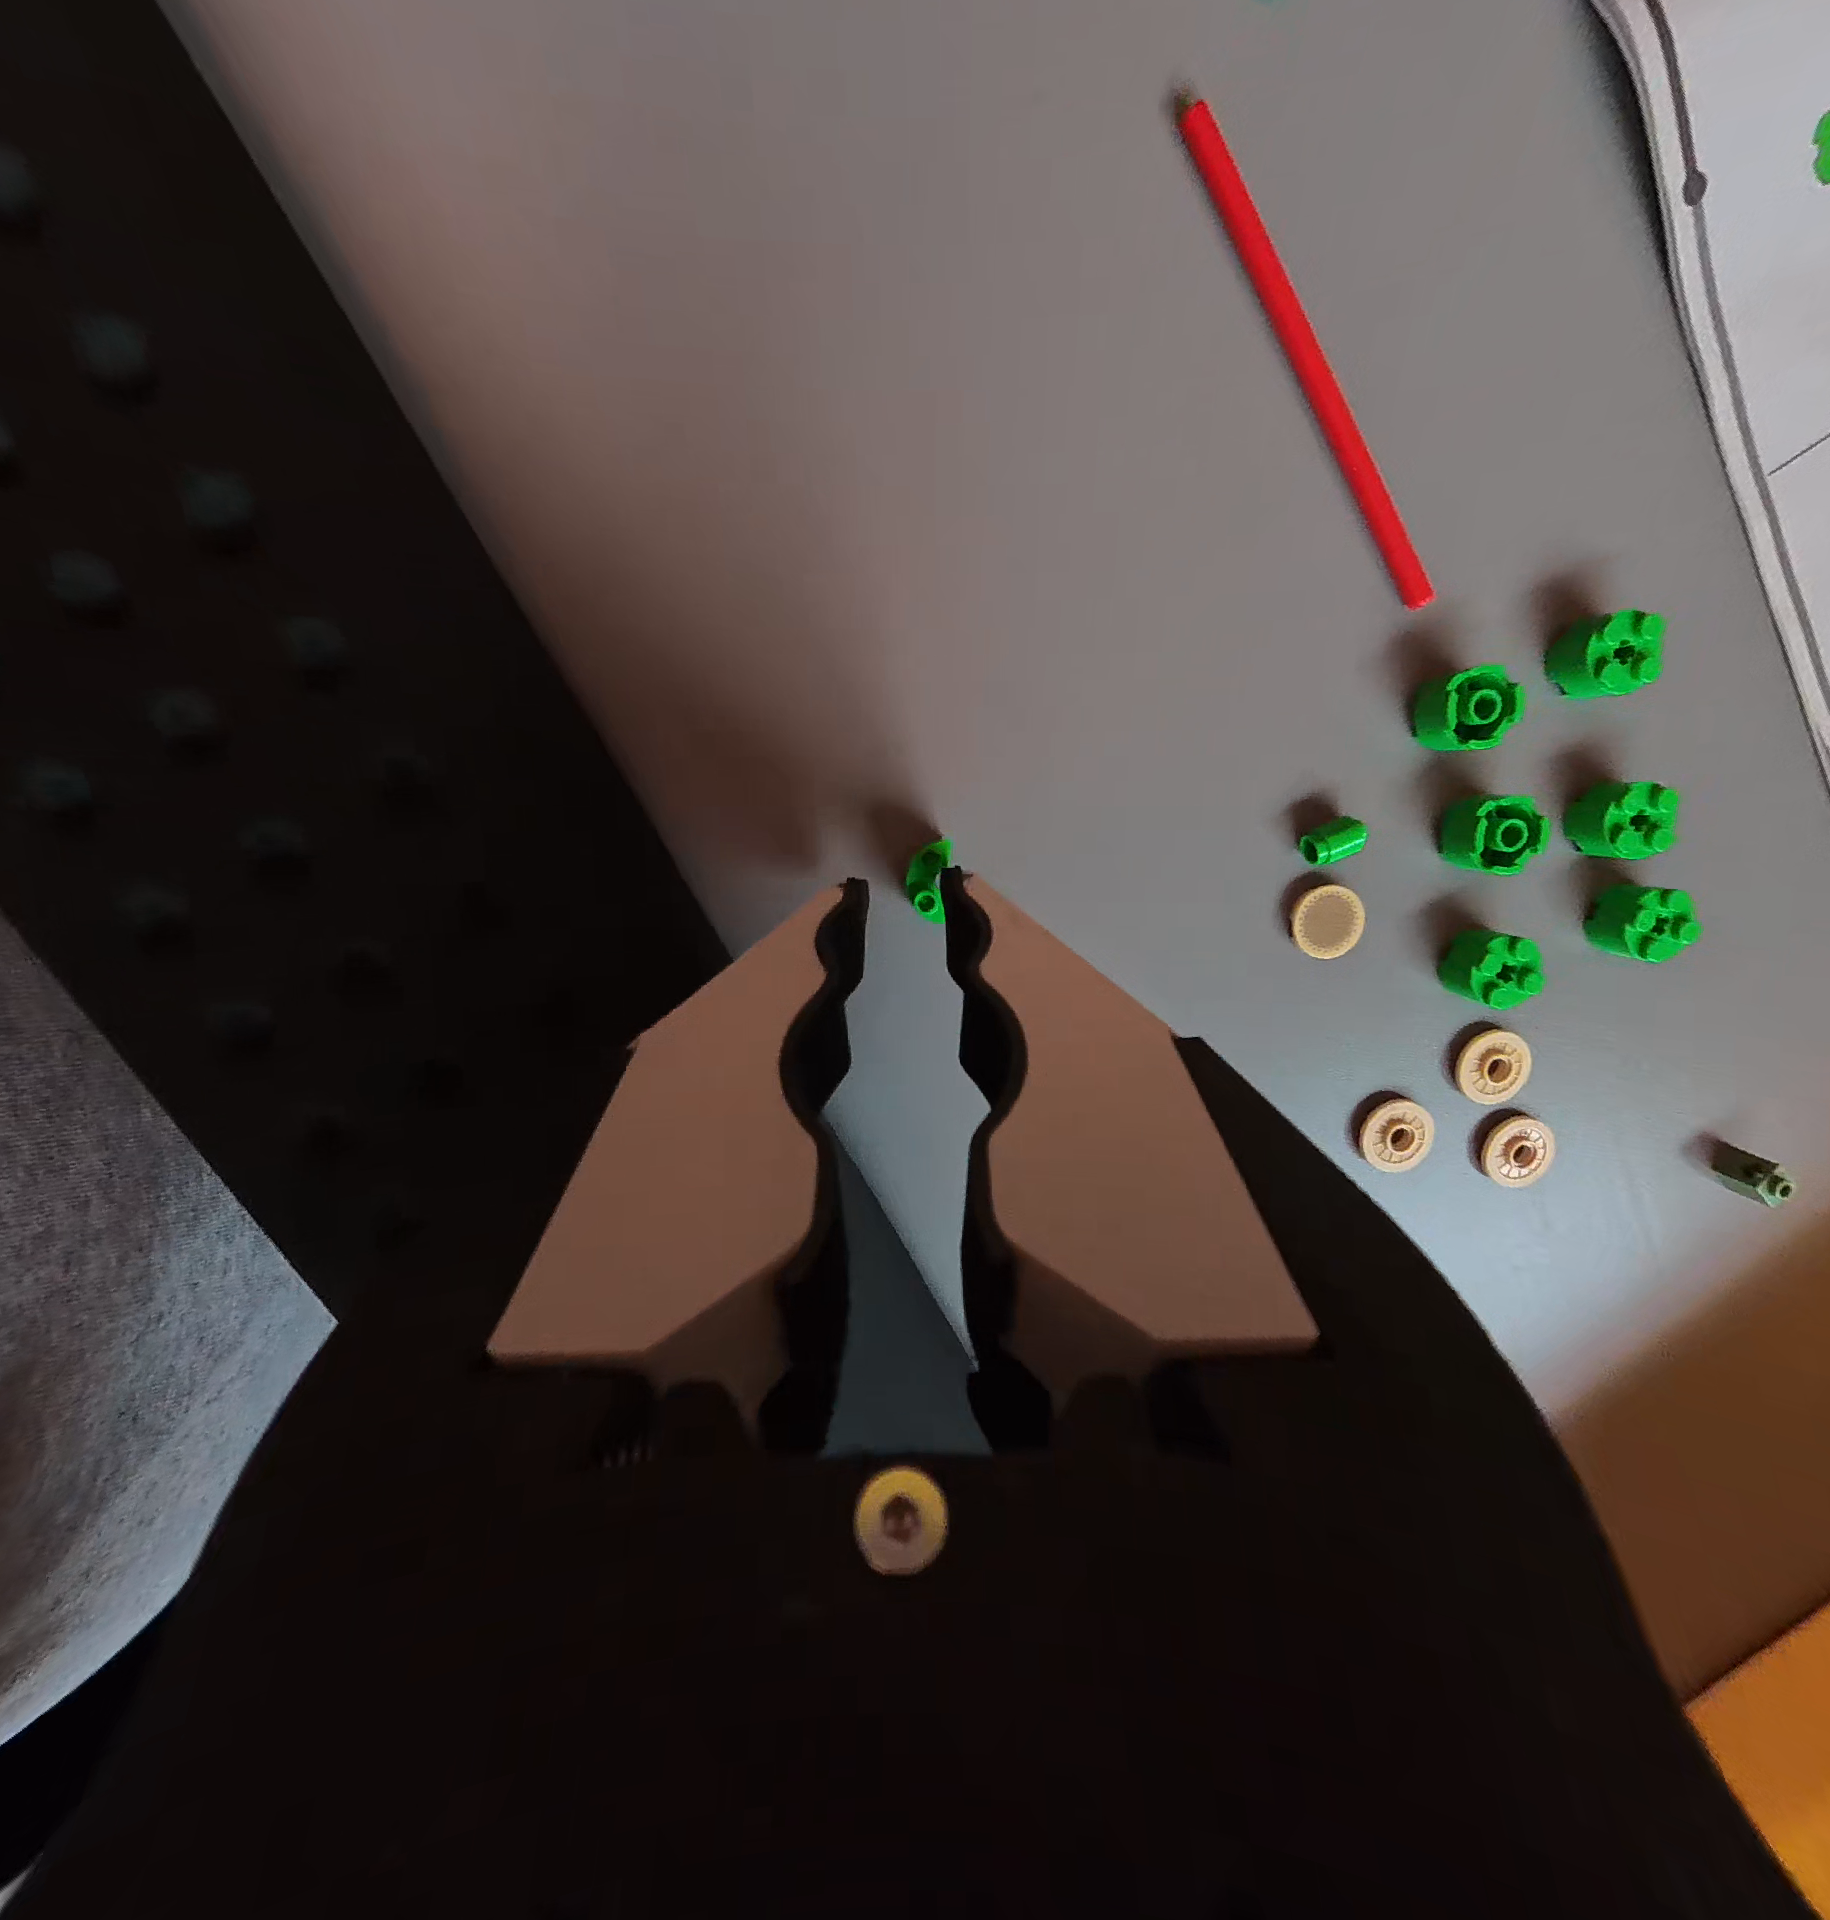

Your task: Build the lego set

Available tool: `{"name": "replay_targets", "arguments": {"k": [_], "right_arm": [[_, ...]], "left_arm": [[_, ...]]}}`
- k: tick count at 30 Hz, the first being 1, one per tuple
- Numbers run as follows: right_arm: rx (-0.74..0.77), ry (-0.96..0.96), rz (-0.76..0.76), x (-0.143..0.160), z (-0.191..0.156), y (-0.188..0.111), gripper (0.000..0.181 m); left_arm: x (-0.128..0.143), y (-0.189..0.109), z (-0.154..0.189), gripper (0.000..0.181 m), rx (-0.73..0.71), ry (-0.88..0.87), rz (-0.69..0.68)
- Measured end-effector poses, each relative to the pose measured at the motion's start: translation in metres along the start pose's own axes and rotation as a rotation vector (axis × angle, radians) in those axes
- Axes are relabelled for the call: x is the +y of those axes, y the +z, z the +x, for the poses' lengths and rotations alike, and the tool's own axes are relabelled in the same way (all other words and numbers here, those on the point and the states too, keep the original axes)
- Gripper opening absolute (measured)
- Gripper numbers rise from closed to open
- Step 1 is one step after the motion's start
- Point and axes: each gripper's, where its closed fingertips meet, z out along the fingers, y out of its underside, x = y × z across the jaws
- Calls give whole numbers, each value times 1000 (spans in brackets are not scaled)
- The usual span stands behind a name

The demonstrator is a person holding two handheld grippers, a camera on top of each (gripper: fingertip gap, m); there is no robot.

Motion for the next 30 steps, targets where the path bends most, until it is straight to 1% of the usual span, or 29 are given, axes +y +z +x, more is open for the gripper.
{"name": "replay_targets", "arguments": {"k": [7, 12, 15, 19, 22, 28, 30], "right_arm": [[-13, 18, -12, 0, 1, 2, 5], [-44, -4, -15, 2, -3, 1, 5], [-52, -18, 7, 0, -4, -1, 6], [-67, -21, 40, -4, -6, -5, 10], [-53, -49, 39, -4, -3, -10, 11], [-16, -195, 23, -2, -4, -9, 11], [-29, -253, 36, -5, -8, -9, 12]], "left_arm": [[10, 3, 26, 14, 213, -74, -53], [24, -1, 57, 14, 459, -224, -129], [31, -3, 73, 14, 555, -242, -165], [42, -4, 87, 14, 618, -232, -219], [50, -4, 92, 14, 636, -229, -265], [56, -4, 96, 14, 654, -233, -294], [58, -4, 95, 14, 654, -237, -302]]}}
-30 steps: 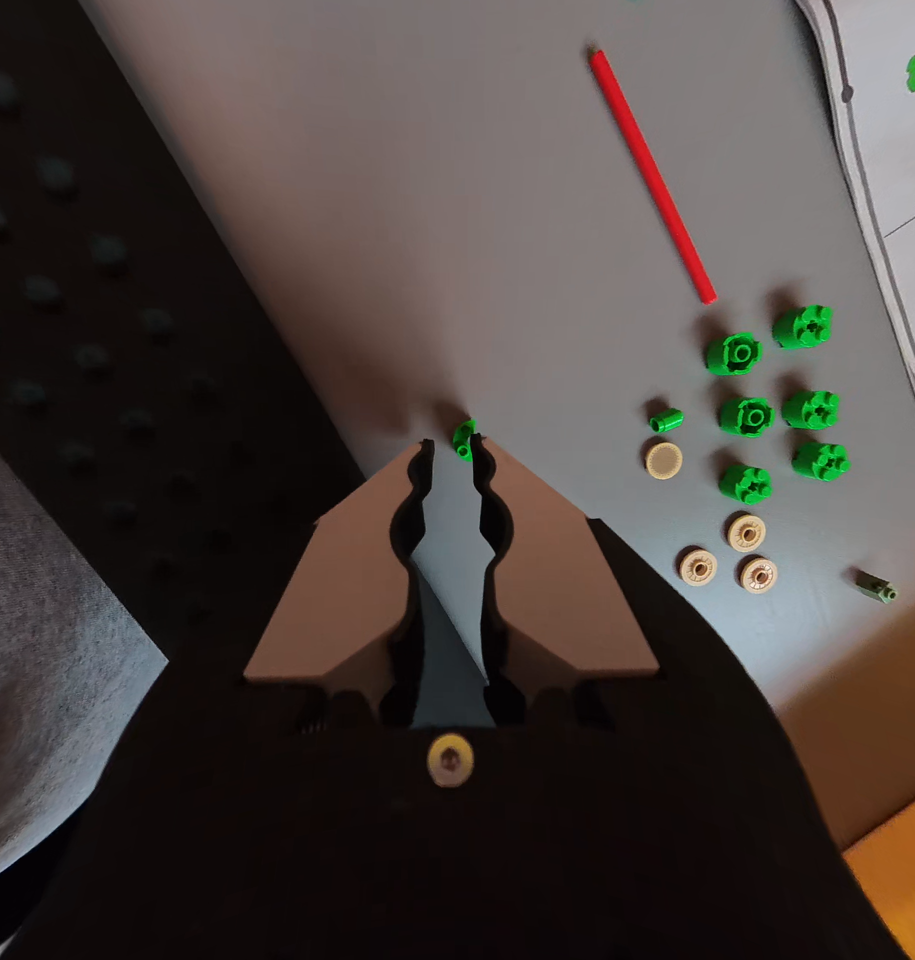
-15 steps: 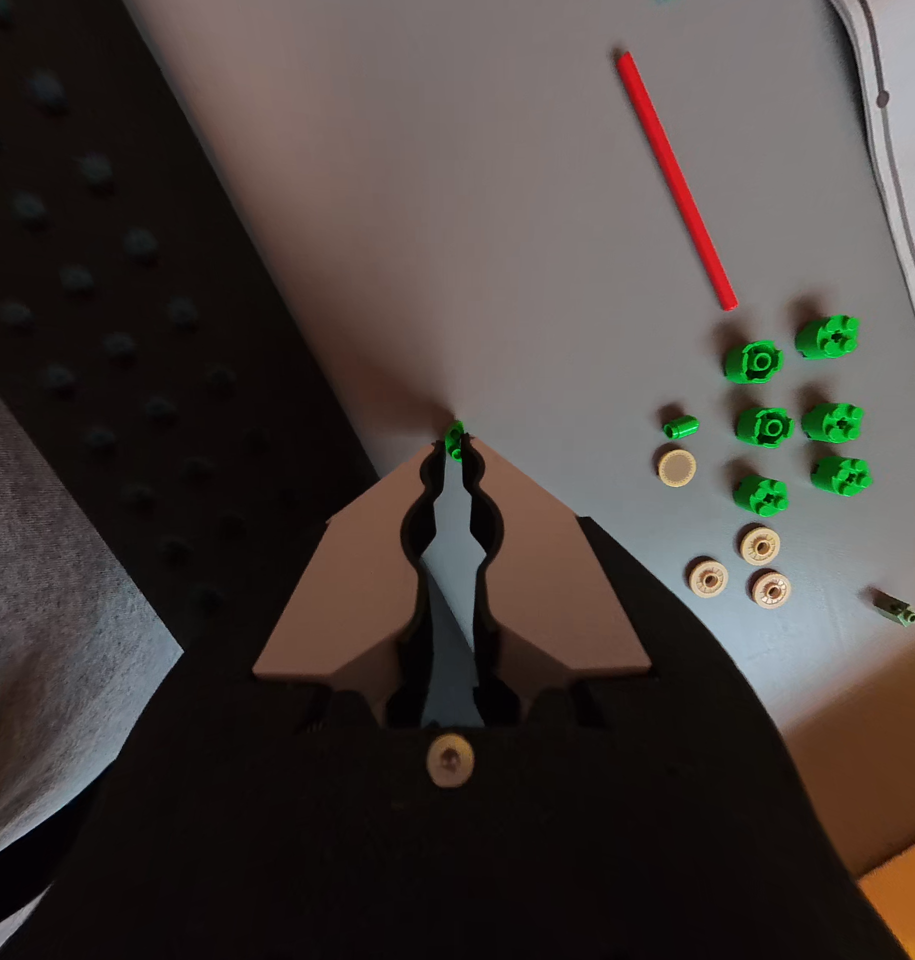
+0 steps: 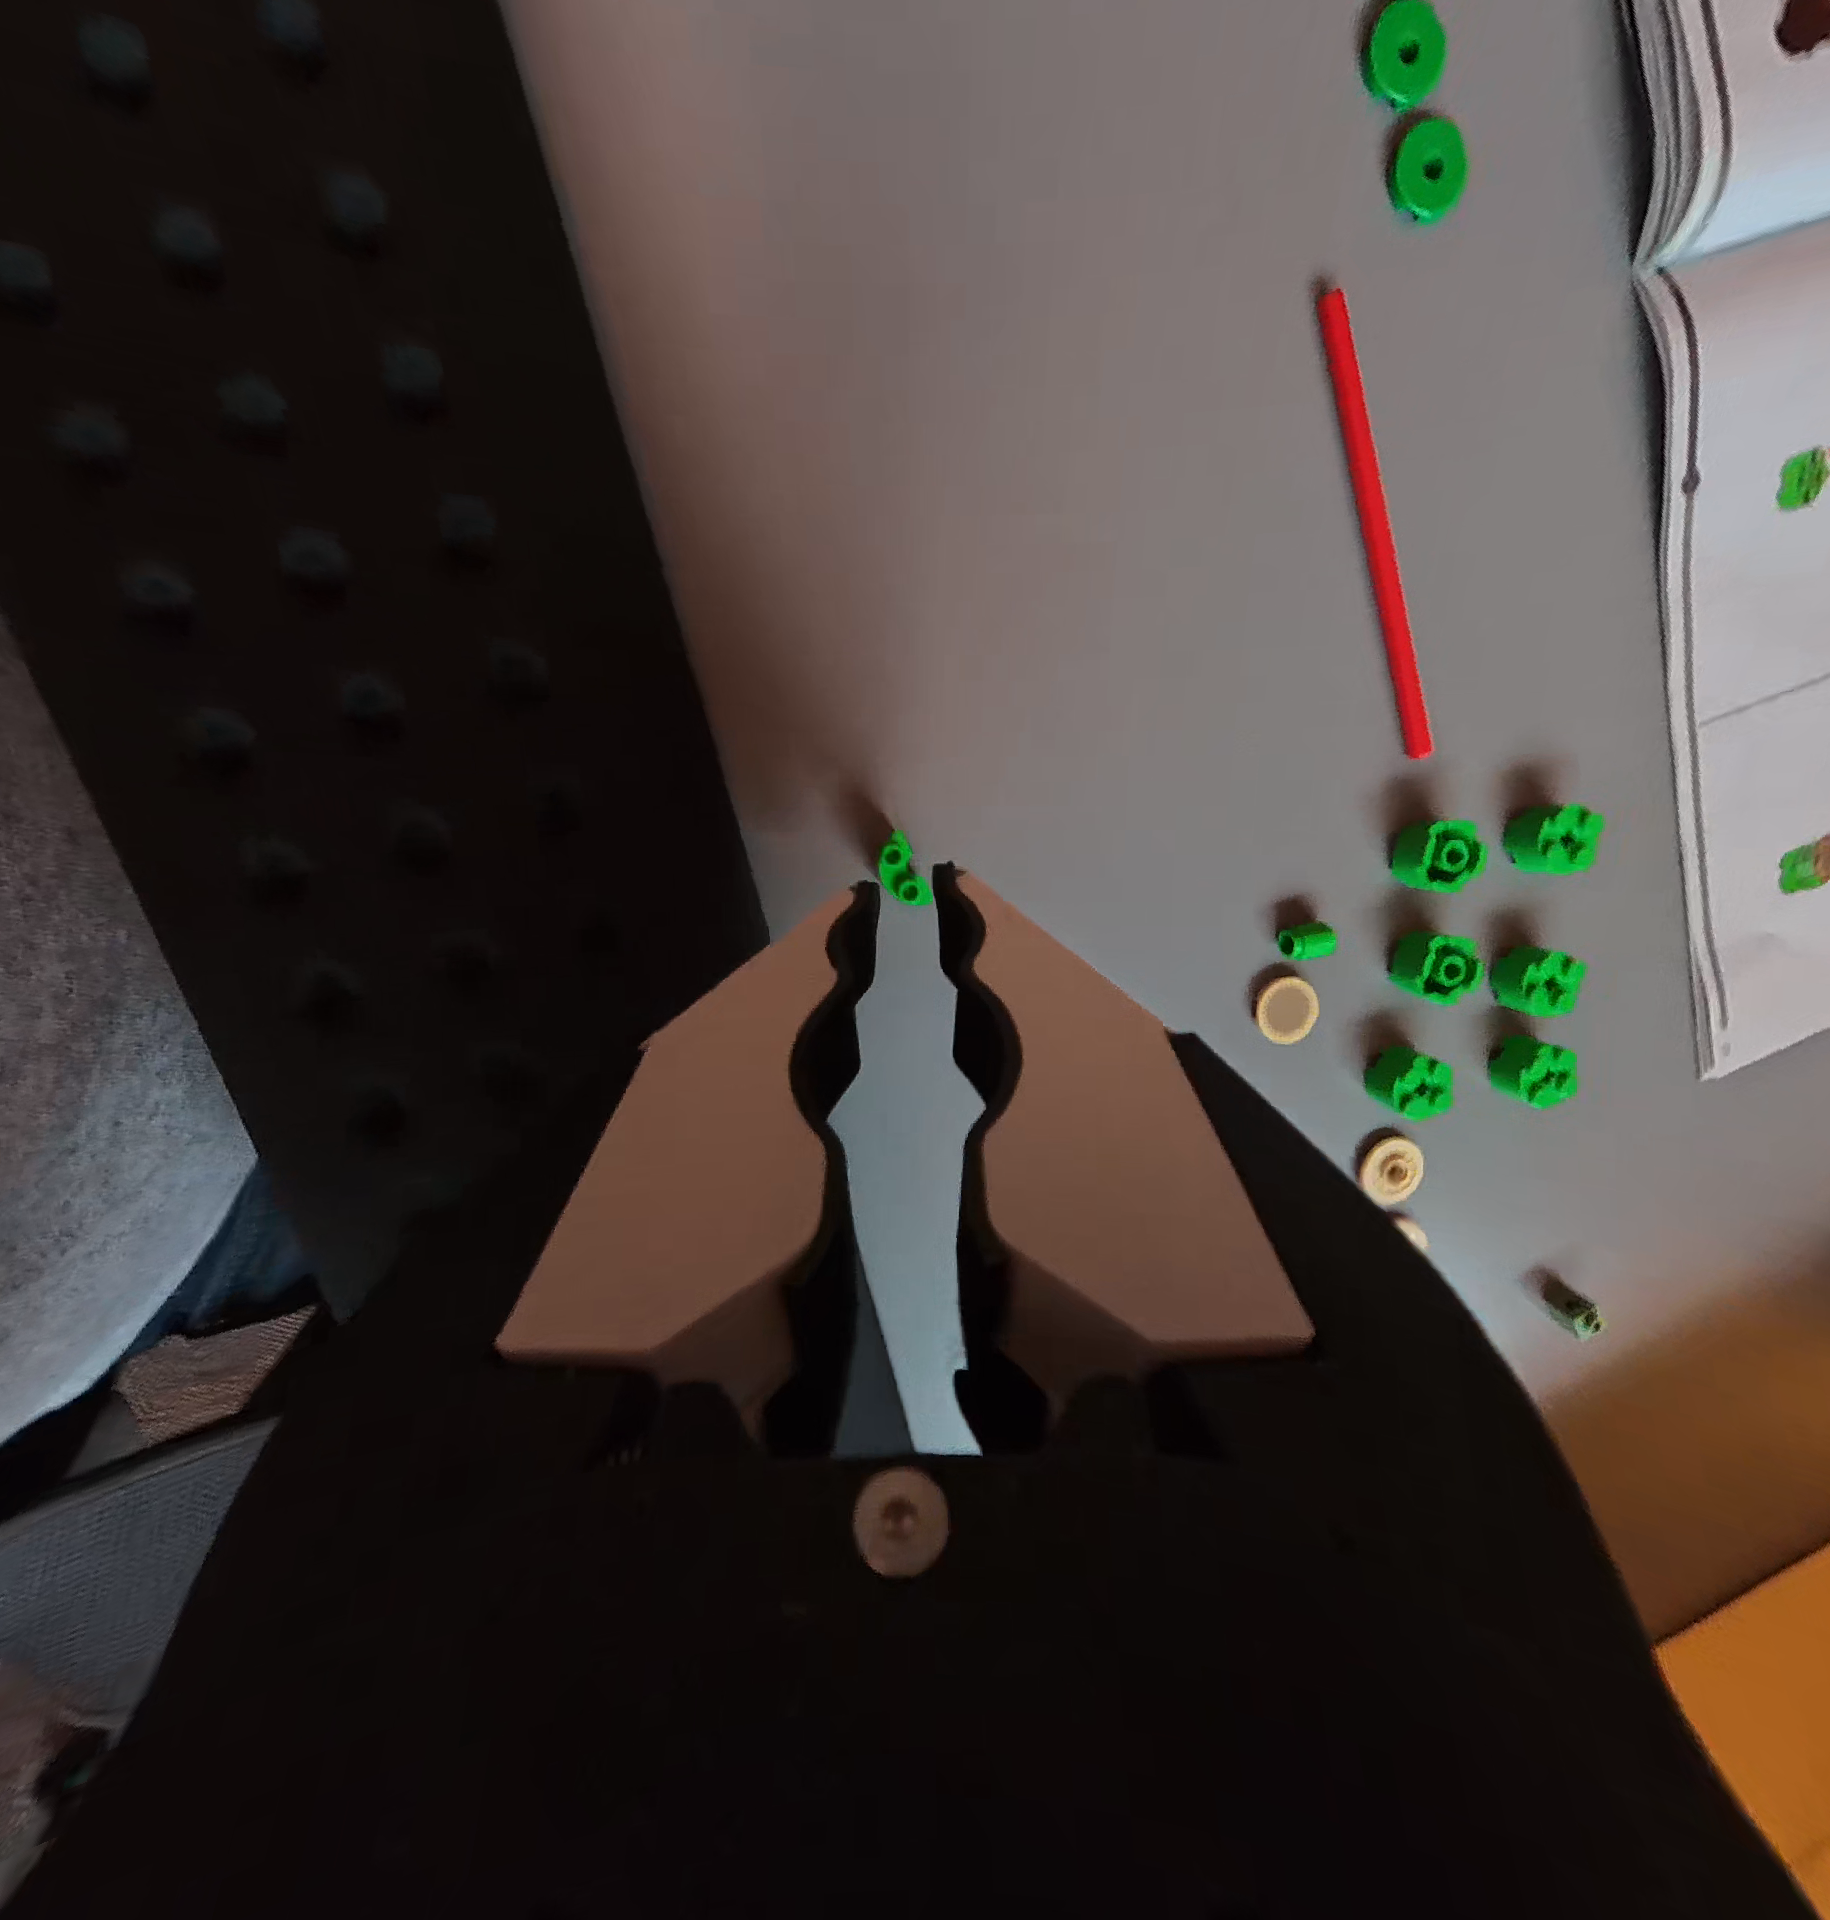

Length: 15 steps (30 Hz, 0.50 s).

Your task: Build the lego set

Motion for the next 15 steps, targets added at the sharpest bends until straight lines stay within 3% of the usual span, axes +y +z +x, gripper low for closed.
{"name": "replay_targets", "arguments": {"k": [5, 15], "right_arm": [[0, -123, -66, 4, -1, 8, 12], [-3, -108, -81, 6, -1, 12, 8]], "left_arm": [[2, 0, -1, 14, 1, -5, -8], [5, -1, -2, 14, -3, -12, -27]]}}
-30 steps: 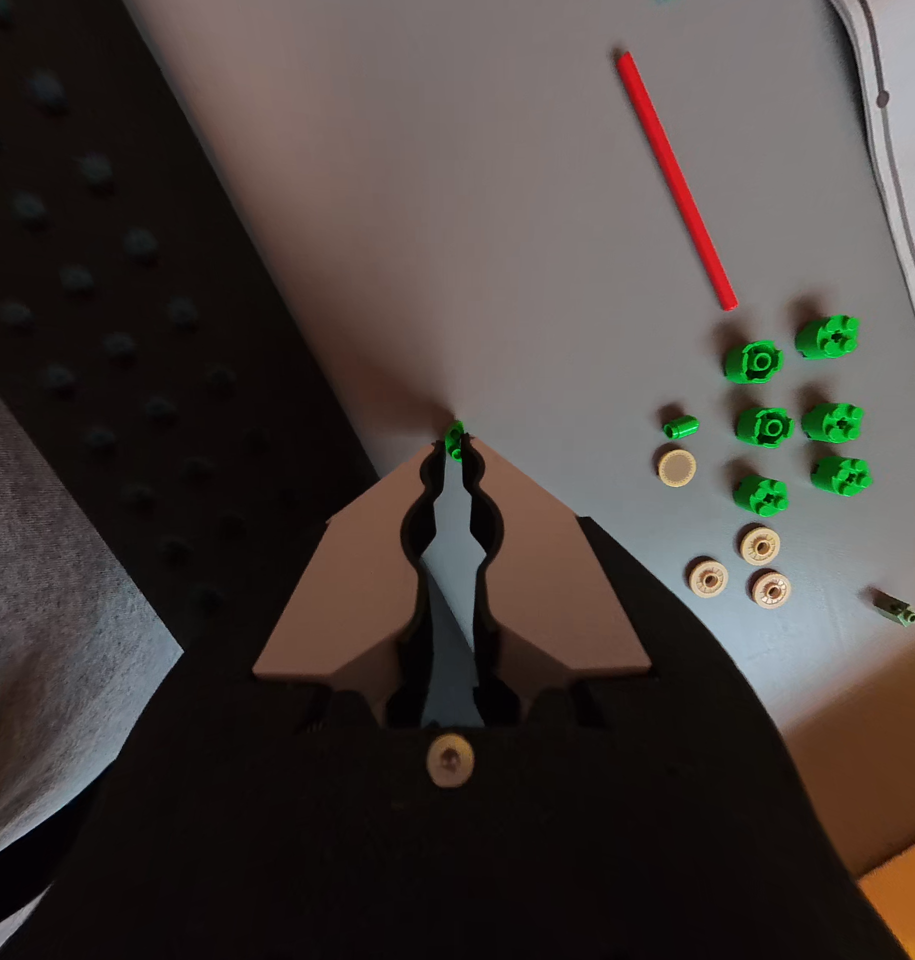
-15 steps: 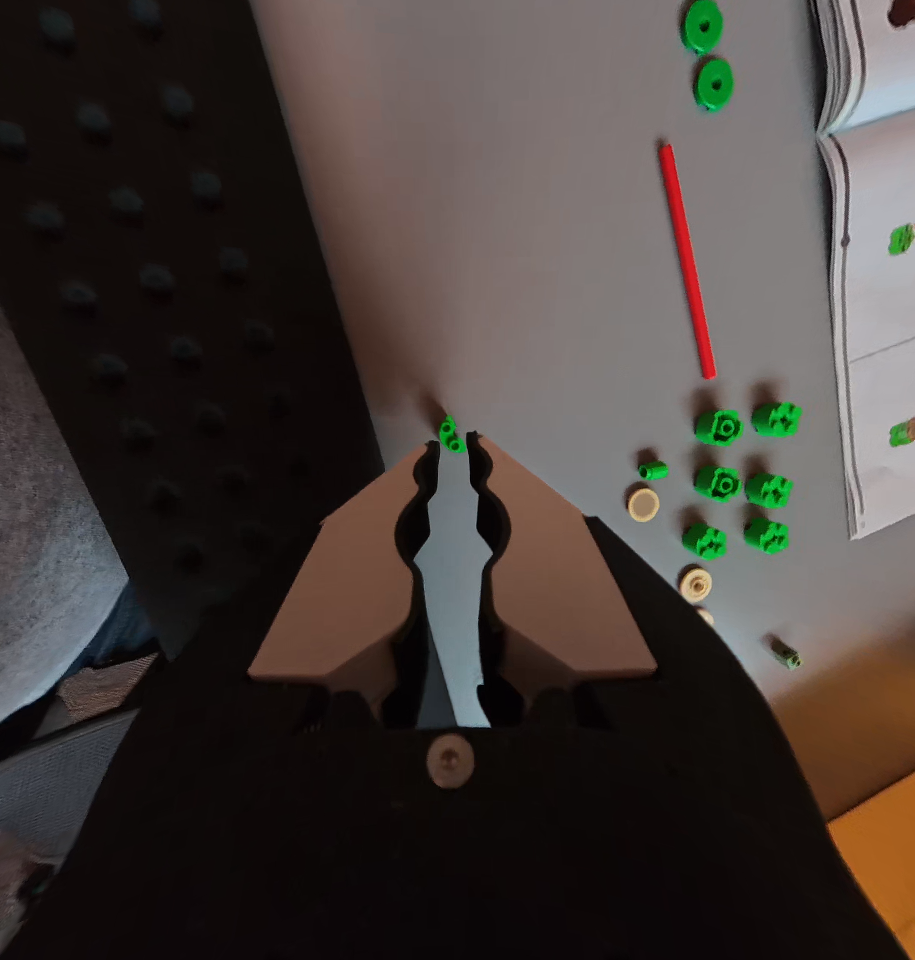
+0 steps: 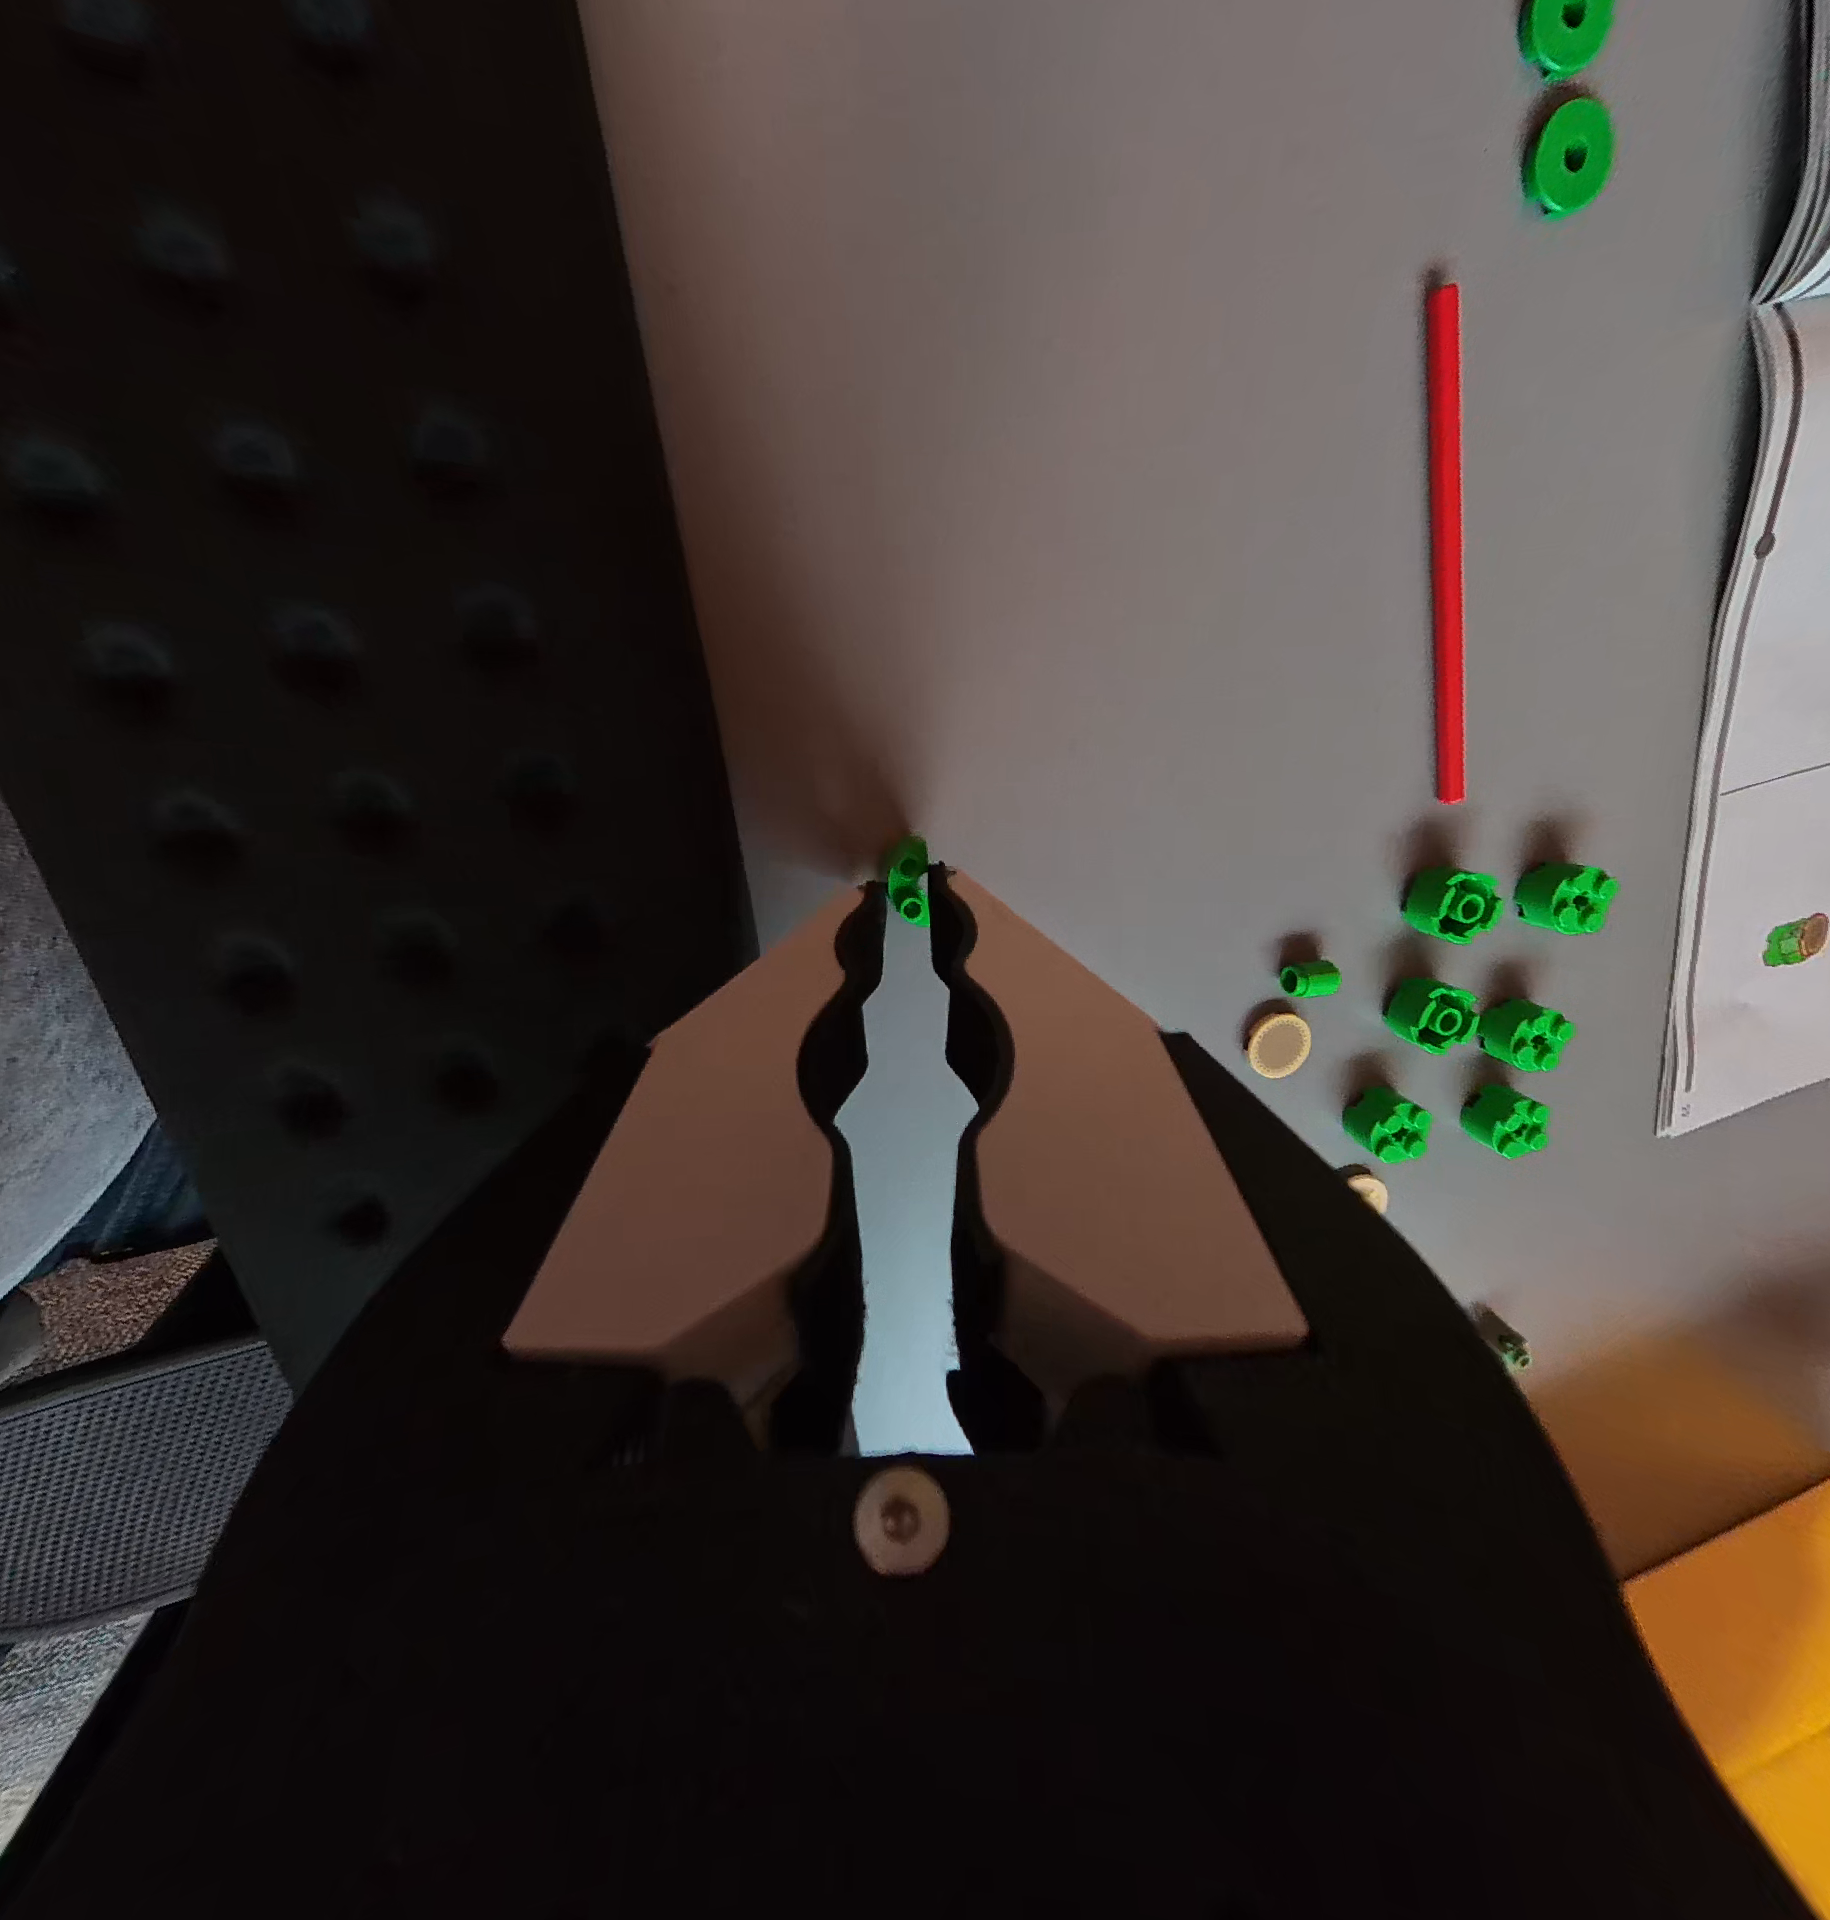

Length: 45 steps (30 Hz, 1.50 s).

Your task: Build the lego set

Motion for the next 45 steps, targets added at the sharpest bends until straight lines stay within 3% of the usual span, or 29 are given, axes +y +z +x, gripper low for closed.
{"name": "replay_targets", "arguments": {"k": [20, 25, 29, 32, 38, 45], "right_arm": [[9, 25, 52, -5, 0, -9, 5], [26, 11, 174, -22, 22, -57, 5], [-34, -102, 441, -69, 34, -127, 5], [-100, -262, 581, -99, 29, -159, 4], [-171, -424, 682, -128, 25, -170, 4], [-230, -435, 731, -138, 34, -169, 4]], "left_arm": [[7, 4, 3, 14, 29, -16, -34], [10, 9, 14, 14, 123, -62, -24], [3, 11, 29, 14, 248, -121, 30], [-8, 11, 43, 14, 356, -156, 87], [-28, 5, 55, 14, 509, -277, 193], [-30, 2, 43, 14, 550, -461, 222]]}}
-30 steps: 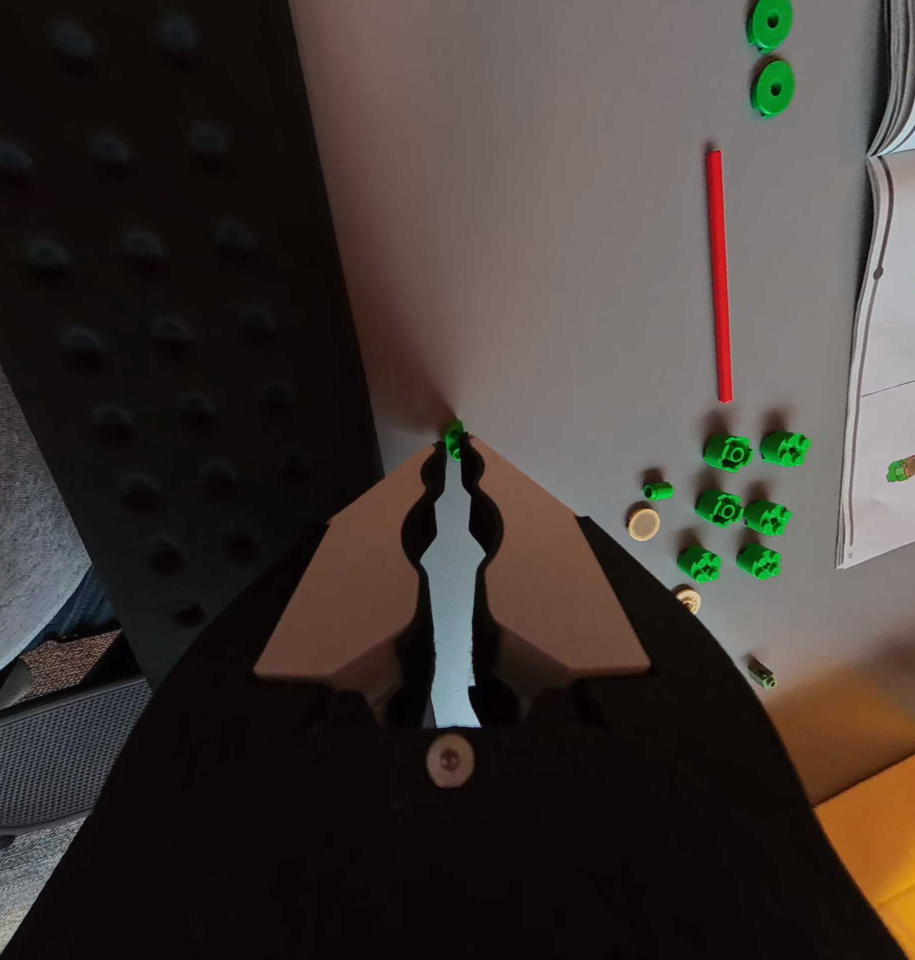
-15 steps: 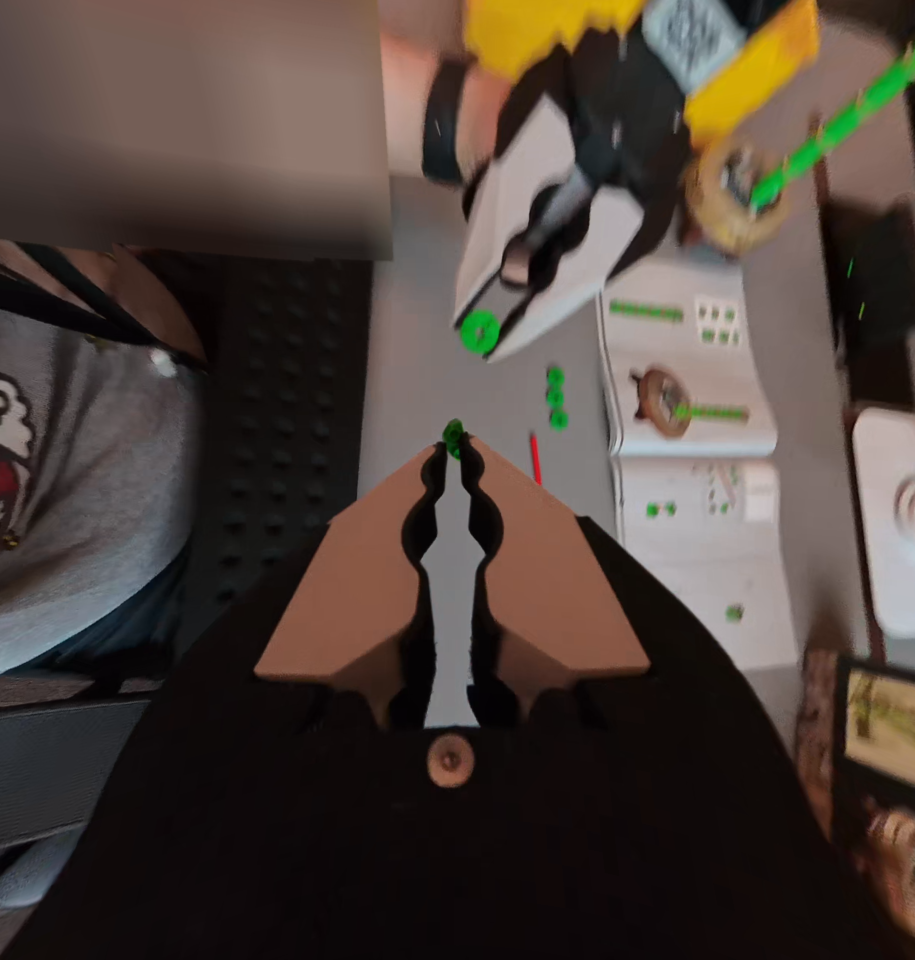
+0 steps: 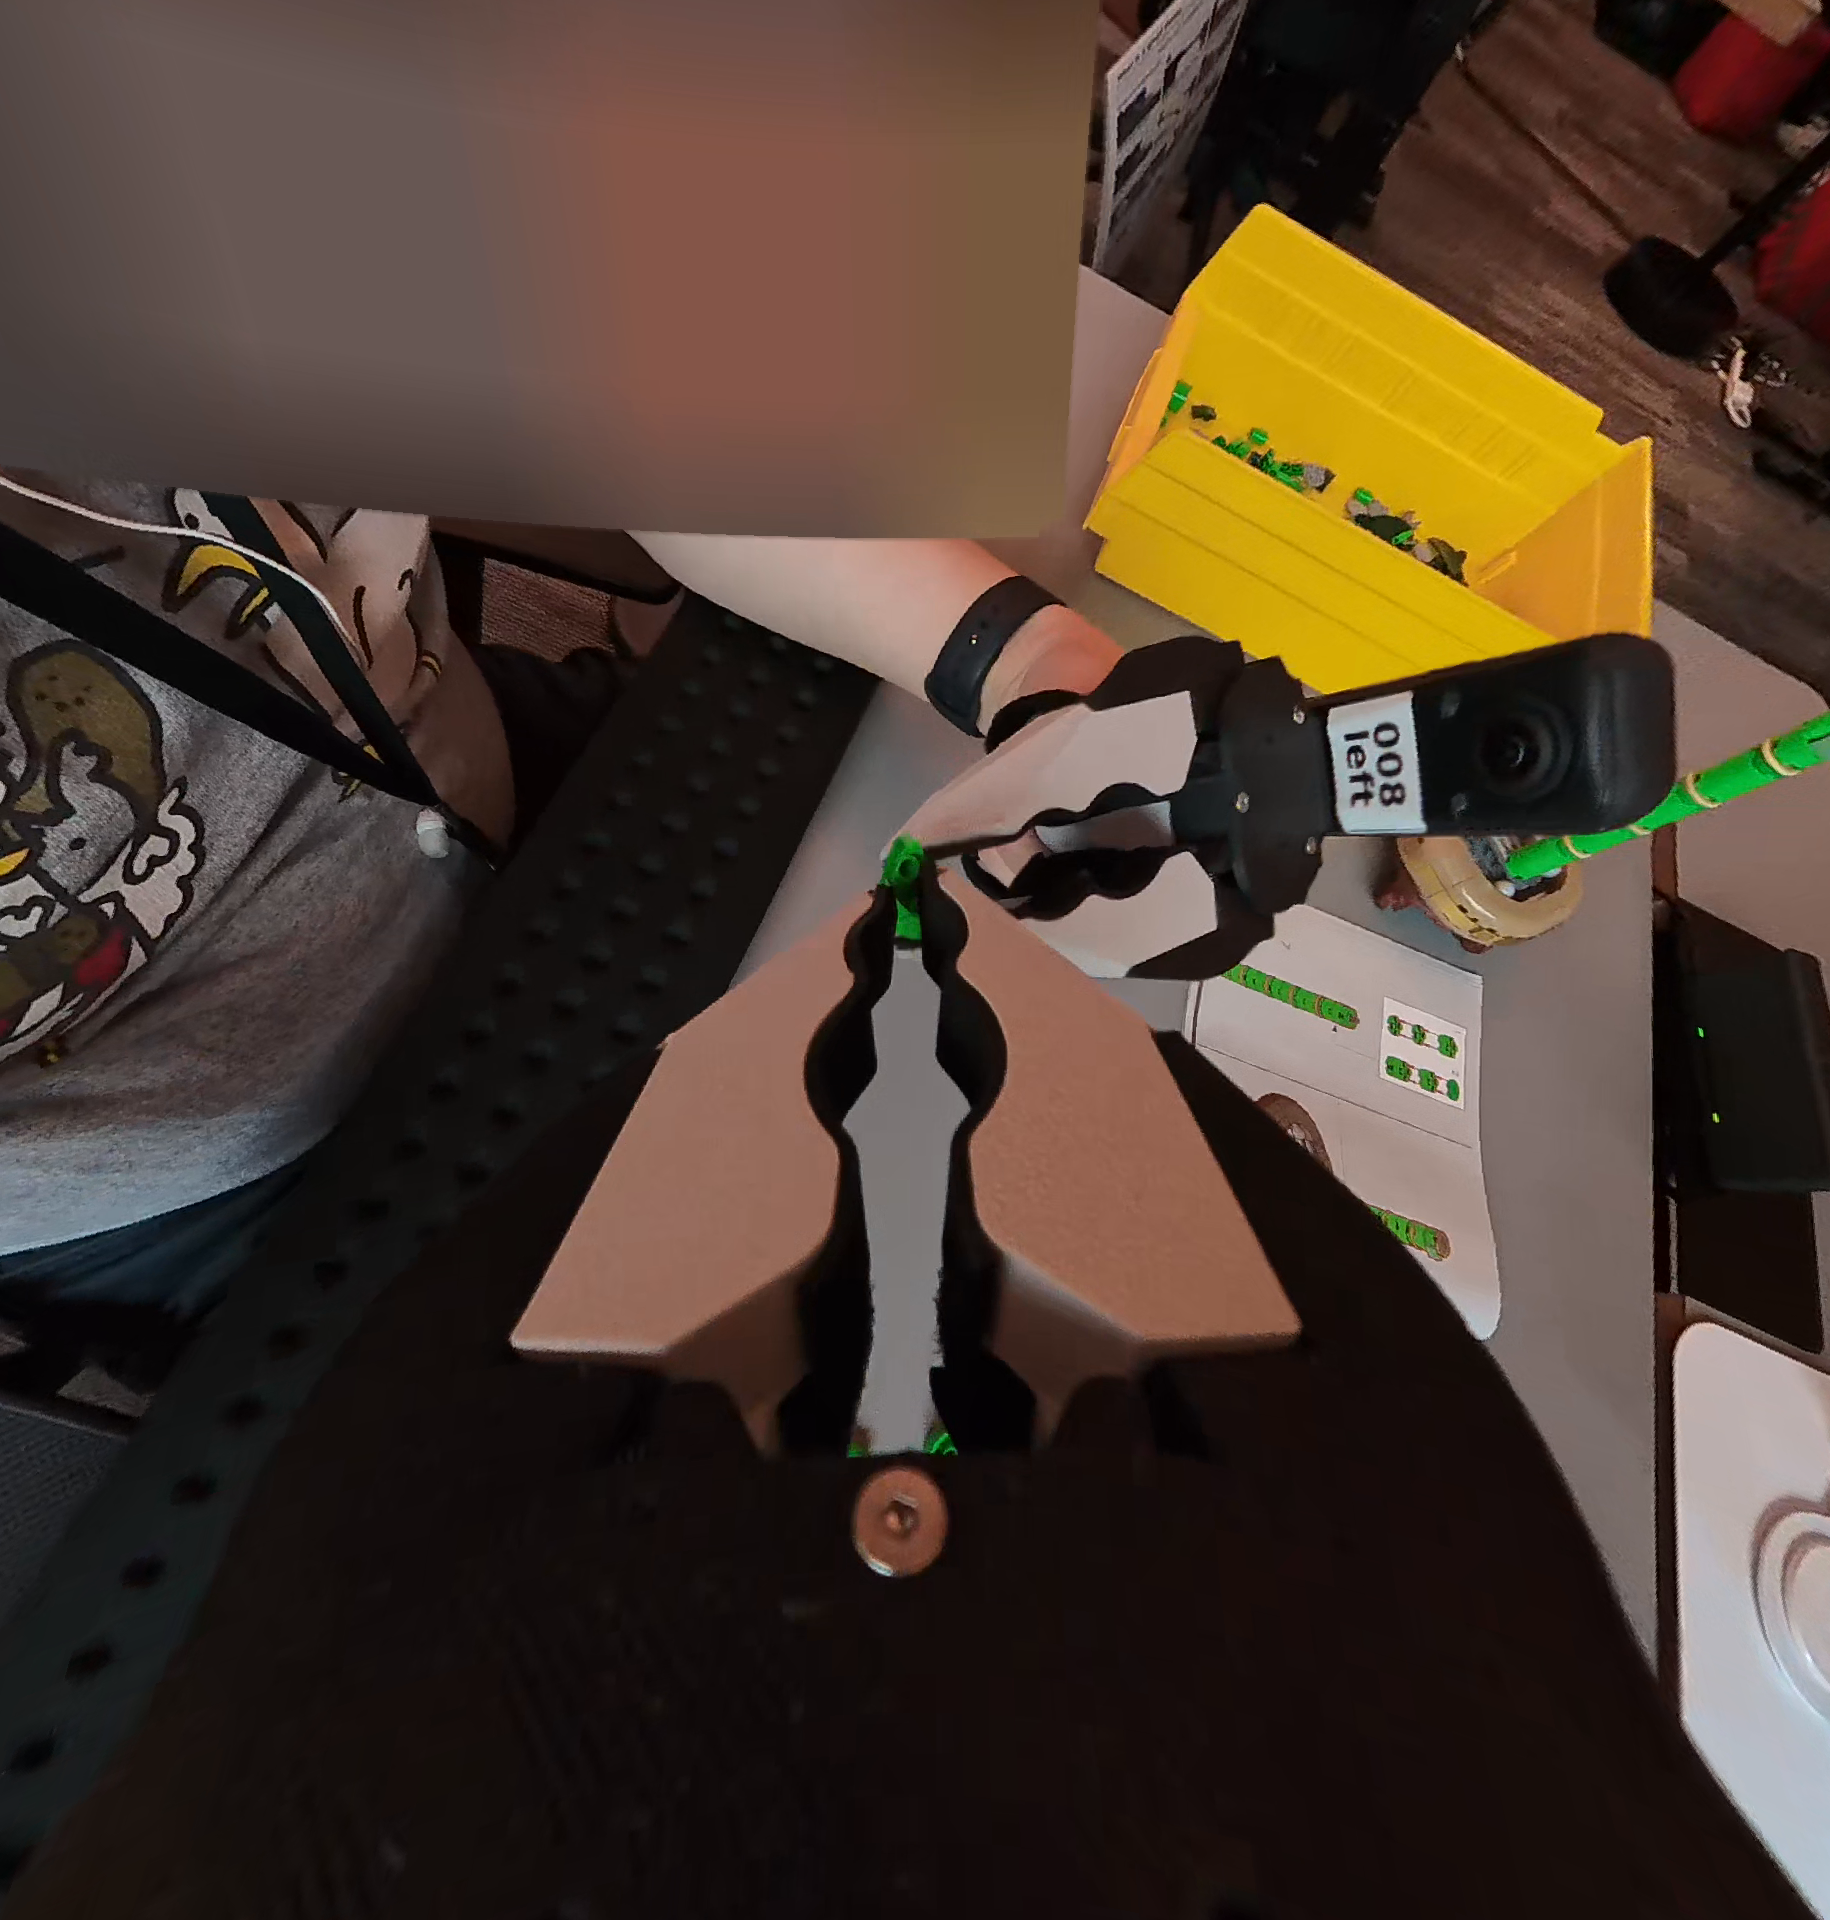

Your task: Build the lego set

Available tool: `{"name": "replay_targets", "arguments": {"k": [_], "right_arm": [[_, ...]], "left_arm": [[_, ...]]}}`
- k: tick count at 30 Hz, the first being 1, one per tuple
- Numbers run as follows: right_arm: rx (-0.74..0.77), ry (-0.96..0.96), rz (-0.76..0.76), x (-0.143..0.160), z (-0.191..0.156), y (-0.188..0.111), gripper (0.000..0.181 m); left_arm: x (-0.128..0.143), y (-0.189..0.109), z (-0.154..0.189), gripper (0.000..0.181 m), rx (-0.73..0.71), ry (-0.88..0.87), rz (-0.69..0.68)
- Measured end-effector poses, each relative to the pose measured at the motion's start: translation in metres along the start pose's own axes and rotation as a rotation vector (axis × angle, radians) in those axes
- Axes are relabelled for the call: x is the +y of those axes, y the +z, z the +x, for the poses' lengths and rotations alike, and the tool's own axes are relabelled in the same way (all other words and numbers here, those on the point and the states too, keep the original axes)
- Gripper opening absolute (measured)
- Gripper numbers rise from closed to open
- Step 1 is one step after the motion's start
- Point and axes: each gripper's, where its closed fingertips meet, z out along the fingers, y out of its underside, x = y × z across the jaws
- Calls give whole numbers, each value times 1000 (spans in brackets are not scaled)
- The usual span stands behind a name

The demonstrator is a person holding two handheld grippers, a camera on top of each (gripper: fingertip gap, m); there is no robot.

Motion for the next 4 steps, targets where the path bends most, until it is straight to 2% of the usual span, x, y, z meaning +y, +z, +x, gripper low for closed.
{"name": "replay_targets", "arguments": {"k": [4], "right_arm": [[-41, 19, -12, 5, 3, 3, 4]], "left_arm": [[-3, -1, 1, 14, 38, -57, 31]]}}
